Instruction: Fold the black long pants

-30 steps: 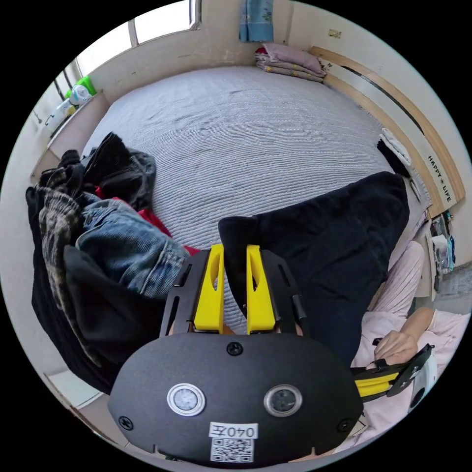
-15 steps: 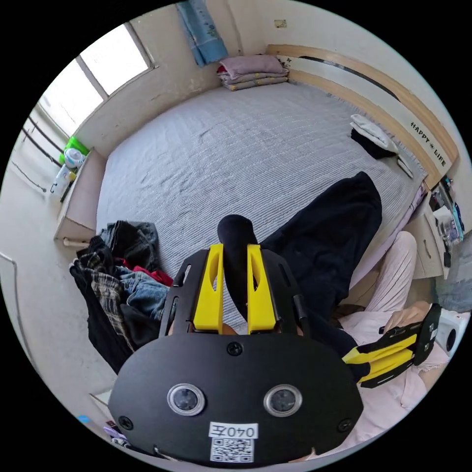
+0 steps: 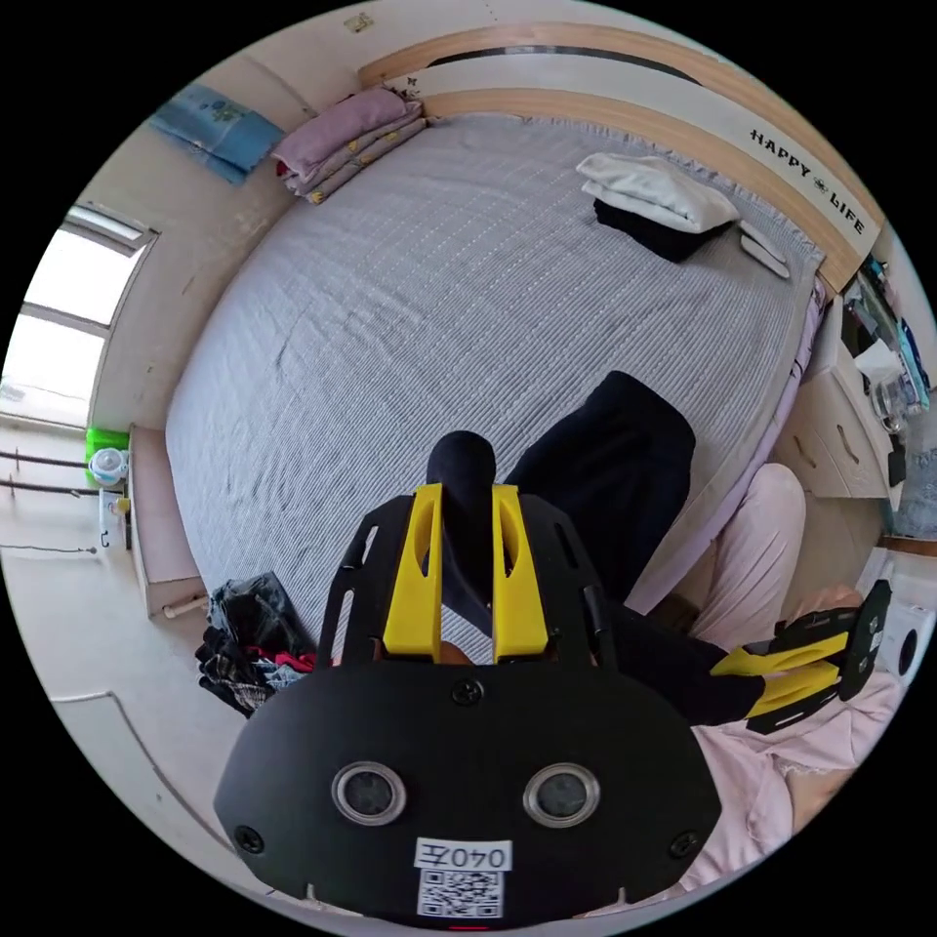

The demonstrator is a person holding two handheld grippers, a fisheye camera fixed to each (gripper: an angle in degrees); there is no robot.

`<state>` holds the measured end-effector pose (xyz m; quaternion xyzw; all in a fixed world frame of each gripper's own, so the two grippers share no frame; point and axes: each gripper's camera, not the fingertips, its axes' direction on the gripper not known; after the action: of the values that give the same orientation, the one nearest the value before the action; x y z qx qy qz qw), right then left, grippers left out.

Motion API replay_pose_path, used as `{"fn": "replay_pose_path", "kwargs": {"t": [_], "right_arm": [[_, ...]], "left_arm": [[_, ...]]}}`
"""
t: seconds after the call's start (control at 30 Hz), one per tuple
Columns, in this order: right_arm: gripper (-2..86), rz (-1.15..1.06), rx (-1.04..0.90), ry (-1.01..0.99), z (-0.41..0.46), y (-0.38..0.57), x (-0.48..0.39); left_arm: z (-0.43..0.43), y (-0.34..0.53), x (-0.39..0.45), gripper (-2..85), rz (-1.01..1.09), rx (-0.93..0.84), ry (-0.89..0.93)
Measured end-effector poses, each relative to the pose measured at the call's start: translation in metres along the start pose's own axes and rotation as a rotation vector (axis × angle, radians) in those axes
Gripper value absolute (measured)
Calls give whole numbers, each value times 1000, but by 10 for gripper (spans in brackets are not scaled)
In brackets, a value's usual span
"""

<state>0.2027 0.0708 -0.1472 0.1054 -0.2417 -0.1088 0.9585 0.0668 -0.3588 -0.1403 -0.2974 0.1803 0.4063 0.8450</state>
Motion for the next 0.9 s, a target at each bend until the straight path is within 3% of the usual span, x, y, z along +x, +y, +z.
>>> {"fn": "replay_pose_path", "kwargs": {"t": [0.23,0.47,0.67,0.8,0.9], "right_arm": [[53,246,-41,-20,-8,64,104],[50,369,-14,-73,-12,104,161],[62,556,-133,-114,7,131,202],[104,535,-180,58,-18,126,193],[27,403,-125,194,-43,97,163]], "left_arm": [[58,-90,72,27,56,-96,0],[78,-109,95,19,73,-92,9],[88,-93,100,-8,-11,118,273],[28,-50,94,-9,20,371,283],[-17,16,82,-12,65,492,202]]}}
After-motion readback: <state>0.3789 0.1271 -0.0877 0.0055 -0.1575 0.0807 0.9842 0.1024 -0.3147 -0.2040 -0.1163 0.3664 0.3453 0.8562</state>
